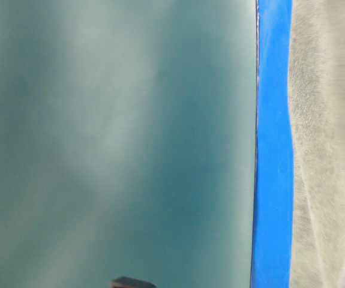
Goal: Fold a large towel.
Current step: 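Lay the spread towel flat on the table and open both grippers, then grasp the towel's top corners with both grippers and lift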
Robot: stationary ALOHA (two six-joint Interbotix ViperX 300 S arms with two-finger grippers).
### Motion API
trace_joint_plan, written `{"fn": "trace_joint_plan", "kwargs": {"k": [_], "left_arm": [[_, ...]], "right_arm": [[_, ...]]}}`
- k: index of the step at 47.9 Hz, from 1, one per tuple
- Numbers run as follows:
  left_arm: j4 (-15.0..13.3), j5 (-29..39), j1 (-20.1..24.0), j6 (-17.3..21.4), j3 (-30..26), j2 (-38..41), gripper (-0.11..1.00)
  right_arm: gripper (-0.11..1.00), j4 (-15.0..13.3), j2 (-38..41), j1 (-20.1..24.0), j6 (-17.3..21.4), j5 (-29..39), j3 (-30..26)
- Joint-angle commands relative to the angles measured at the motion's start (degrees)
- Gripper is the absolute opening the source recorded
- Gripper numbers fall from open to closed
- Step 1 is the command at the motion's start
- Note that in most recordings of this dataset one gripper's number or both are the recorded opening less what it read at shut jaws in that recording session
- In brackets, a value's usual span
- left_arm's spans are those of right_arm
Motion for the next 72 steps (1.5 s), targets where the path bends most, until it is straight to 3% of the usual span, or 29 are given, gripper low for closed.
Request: {"fn": "trace_joint_plan", "kwargs": {"k": [1, 10, 18, 28, 32, 38, 41, 45, 49, 51, 57, 65, 72], "left_arm": [[-0.1, -0.6, -4.0, -2.7, -1.0, -0.2, 0.01], [-0.1, -1.6, -6.4, -5.6, 0.2, 0.2, 0.01], [-0.1, -5.4, -6.4, -5.6, 0.8, 1.3, 0.01], [-0.1, -5.6, -6.7, -5.1, 0.3, 0.9, 0.04], [-0.1, -4.7, -7.6, -5.0, -0.4, -0.2, 0.22], [0.0, -1.9, -8.8, -4.3, -2.6, -3.3, 0.60], [0.2, 0.1, -8.9, -3.5, -3.8, -5.4, 0.72], [0.6, 1.9, -8.5, -1.0, -4.7, -8.5, 0.68], [1.1, 1.5, -6.0, 3.6, -4.6, -11.0, 0.64], [1.1, 0.8, -3.6, 6.1, -4.2, -11.5, 0.62], [1.1, -1.8, 6.6, 15.2, -3.5, -11.0, 0.62], [1.1, -6.0, 18.3, 25.5, -2.4, -7.6, 0.62], [0.8, -12.1, 25.2, 32.7, -0.4, -2.1, 0.62]], "right_arm": [[0.02, 2.0, 0.9, 3.5, 0.0, -2.6, -1.1], [0.02, 3.2, 3.8, 5.1, 0.2, -3.7, -0.9], [0.02, 3.1, 6.2, 4.9, 0.2, -4.0, -0.7], [0.03, 3.6, 6.5, 5.3, 0.2, -5.8, -0.9], [0.09, 4.1, 6.5, 6.2, 0.2, -5.8, -1.2], [0.48, 4.4, 5.6, 7.8, 0.0, -3.2, -2.8], [0.62, 4.1, 4.4, 8.0, 0.0, -0.1, -3.7], [0.64, 2.6, 2.1, 8.0, 0.0, 5.0, -4.7], [0.60, -2.4, -0.1, 6.5, 0.1, 9.3, -4.7], [0.61, -6.2, -1.1, 4.3, 0.3, 11.4, -4.0], [0.61, -13.2, -2.8, -4.7, 1.3, 14.1, -1.9], [0.61, -17.7, -2.4, -16.4, 1.1, 11.1, 2.3], [0.61, -19.5, -0.9, -24.3, 0.8, 1.8, 7.2]]}}
